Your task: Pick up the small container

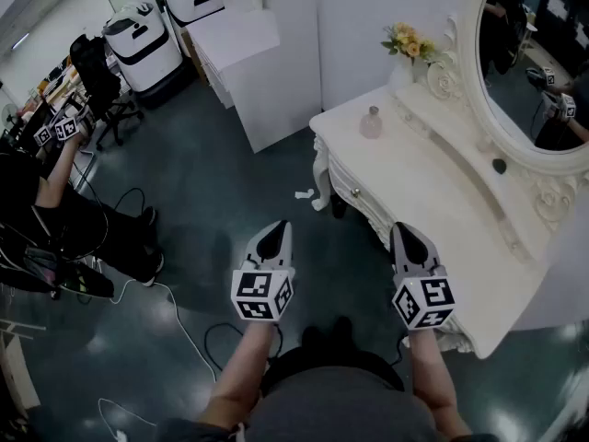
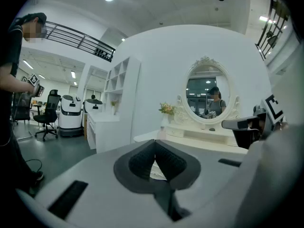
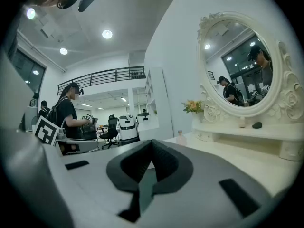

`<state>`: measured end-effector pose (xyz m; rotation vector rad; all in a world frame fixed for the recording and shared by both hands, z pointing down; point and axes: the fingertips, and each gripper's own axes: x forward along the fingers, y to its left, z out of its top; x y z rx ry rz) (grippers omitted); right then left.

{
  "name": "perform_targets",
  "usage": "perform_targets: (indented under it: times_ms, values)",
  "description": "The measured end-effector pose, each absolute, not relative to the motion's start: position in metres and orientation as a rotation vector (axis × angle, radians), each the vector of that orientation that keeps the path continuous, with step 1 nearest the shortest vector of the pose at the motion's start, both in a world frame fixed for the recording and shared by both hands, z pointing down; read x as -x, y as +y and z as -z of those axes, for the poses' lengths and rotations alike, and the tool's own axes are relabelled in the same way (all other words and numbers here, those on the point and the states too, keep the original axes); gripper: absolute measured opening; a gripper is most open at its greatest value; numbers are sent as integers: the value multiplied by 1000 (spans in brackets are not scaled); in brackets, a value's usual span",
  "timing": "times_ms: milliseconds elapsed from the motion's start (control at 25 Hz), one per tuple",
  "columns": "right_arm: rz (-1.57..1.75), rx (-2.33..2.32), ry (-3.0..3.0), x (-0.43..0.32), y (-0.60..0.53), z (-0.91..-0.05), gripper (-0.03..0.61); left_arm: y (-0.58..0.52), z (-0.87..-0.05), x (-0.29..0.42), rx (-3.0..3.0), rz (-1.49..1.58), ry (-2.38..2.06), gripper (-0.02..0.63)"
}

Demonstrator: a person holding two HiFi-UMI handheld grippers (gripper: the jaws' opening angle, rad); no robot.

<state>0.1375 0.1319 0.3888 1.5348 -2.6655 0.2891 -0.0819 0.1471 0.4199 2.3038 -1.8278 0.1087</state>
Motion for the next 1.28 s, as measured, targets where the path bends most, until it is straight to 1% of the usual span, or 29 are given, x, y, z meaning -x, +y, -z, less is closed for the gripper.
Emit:
perform_targets:
  times_ms: [480,880,1080,1280]
  values:
    - [-292,-1475,-2695,-139,115,-392,5,136,-424,74,-2267,-111,-1861,6]
    - [-310,-1415,-2736,-143,94,-388,168,127,-432,60,-2230,-114,-1870,6]
    - [-330,-1406,-2747,-149,86,-386,214,124,-434,53,-2209,-130,-1883,6]
    - [-350,-1414,-2760,-155,75,-386,243,120,-436,46,-2210,-154,-1884,6]
